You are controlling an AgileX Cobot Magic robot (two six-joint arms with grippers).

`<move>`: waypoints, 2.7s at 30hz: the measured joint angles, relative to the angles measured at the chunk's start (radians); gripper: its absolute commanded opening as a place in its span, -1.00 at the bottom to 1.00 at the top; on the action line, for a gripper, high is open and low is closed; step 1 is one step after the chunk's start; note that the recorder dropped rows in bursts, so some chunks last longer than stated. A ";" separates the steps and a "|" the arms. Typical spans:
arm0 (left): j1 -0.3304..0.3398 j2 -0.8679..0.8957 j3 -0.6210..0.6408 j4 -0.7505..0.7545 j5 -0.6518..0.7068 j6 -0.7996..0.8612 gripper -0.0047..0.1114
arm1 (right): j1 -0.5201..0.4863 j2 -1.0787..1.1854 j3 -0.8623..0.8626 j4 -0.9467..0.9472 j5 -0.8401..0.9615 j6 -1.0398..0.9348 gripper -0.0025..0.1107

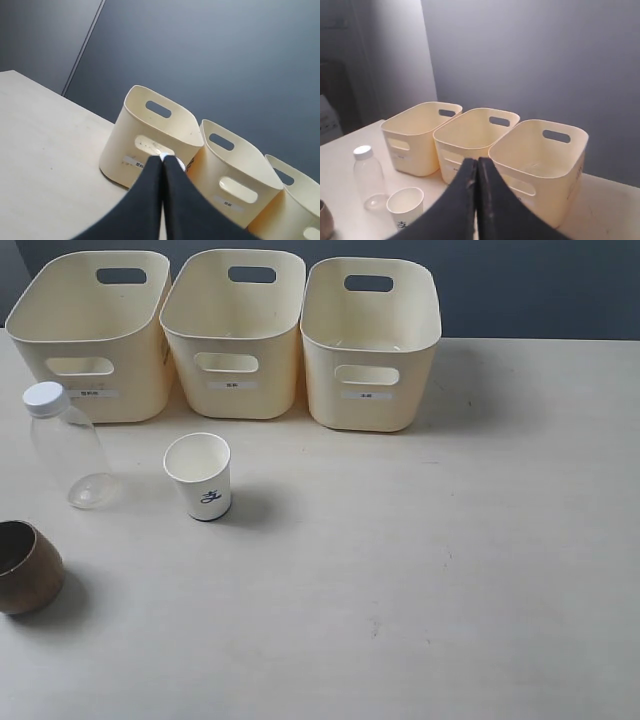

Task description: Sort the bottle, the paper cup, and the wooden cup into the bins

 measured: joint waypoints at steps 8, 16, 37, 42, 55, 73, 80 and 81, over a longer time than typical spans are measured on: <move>-0.022 0.000 0.000 0.026 0.007 0.002 -0.92 | 0.012 0.396 -0.271 0.041 0.220 -0.198 -0.97; -0.022 0.000 0.000 0.076 0.052 0.004 -0.92 | 0.251 0.623 -0.428 -0.068 0.088 -0.230 -0.97; -0.022 0.000 0.000 0.106 0.054 0.004 -0.92 | 0.754 1.218 -0.769 -0.782 -0.145 0.170 -0.97; -0.022 0.000 0.000 0.106 0.054 0.004 -0.92 | 0.792 1.320 -0.816 -0.800 -0.104 0.181 -0.91; -0.022 0.000 0.000 0.108 0.055 0.004 -0.92 | 0.800 1.432 -0.863 -0.812 -0.109 0.193 -0.17; -0.022 0.000 0.000 0.108 0.074 0.004 -0.92 | 0.874 1.550 -0.935 -0.836 -0.149 0.165 -0.09; -0.022 0.000 0.000 0.108 0.074 0.004 -0.92 | 0.874 1.656 -1.094 -0.871 -0.056 0.206 -0.09; -0.022 0.000 0.000 0.108 0.074 0.004 -0.92 | 0.874 1.677 -1.111 -0.884 -0.044 0.225 -0.09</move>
